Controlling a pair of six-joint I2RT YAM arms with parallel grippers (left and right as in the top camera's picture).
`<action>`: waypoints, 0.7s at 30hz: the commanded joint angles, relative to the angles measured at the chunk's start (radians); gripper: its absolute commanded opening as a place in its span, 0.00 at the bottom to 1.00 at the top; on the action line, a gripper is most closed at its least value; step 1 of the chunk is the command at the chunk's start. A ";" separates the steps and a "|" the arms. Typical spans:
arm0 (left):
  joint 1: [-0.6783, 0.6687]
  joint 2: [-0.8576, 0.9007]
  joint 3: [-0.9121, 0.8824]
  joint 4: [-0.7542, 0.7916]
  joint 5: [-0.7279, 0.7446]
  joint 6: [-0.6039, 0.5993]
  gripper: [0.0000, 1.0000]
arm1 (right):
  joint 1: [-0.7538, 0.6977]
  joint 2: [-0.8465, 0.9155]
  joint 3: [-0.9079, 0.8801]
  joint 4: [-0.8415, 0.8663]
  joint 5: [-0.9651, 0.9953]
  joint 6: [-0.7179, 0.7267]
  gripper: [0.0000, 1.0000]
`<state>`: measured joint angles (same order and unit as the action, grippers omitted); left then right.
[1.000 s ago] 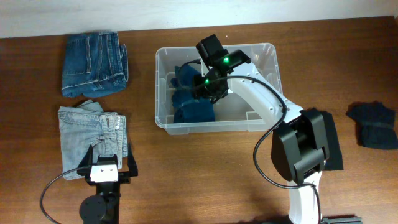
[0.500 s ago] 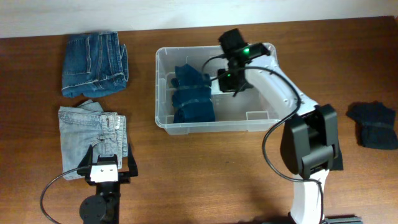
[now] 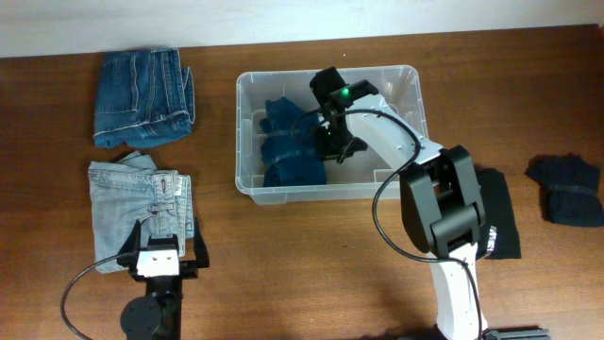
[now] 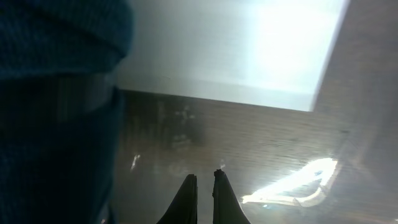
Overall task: Pack container
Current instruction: 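Lower the teal garment into the bin and open the right gripper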
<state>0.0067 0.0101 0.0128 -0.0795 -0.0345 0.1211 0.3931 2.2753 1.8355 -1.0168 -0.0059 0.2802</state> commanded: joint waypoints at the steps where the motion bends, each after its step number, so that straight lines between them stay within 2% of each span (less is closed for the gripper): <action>1: -0.004 -0.005 -0.004 -0.001 -0.007 0.016 0.99 | 0.014 0.002 -0.001 0.011 -0.046 -0.008 0.04; 16: -0.004 -0.005 -0.004 -0.001 -0.007 0.016 0.99 | 0.026 0.002 -0.001 0.039 -0.267 -0.066 0.04; 21: -0.004 -0.005 -0.003 -0.001 -0.007 0.016 0.99 | 0.024 0.002 -0.001 0.040 -0.274 -0.067 0.04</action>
<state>0.0067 0.0101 0.0128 -0.0795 -0.0345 0.1207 0.4126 2.2753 1.8351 -0.9825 -0.2359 0.2302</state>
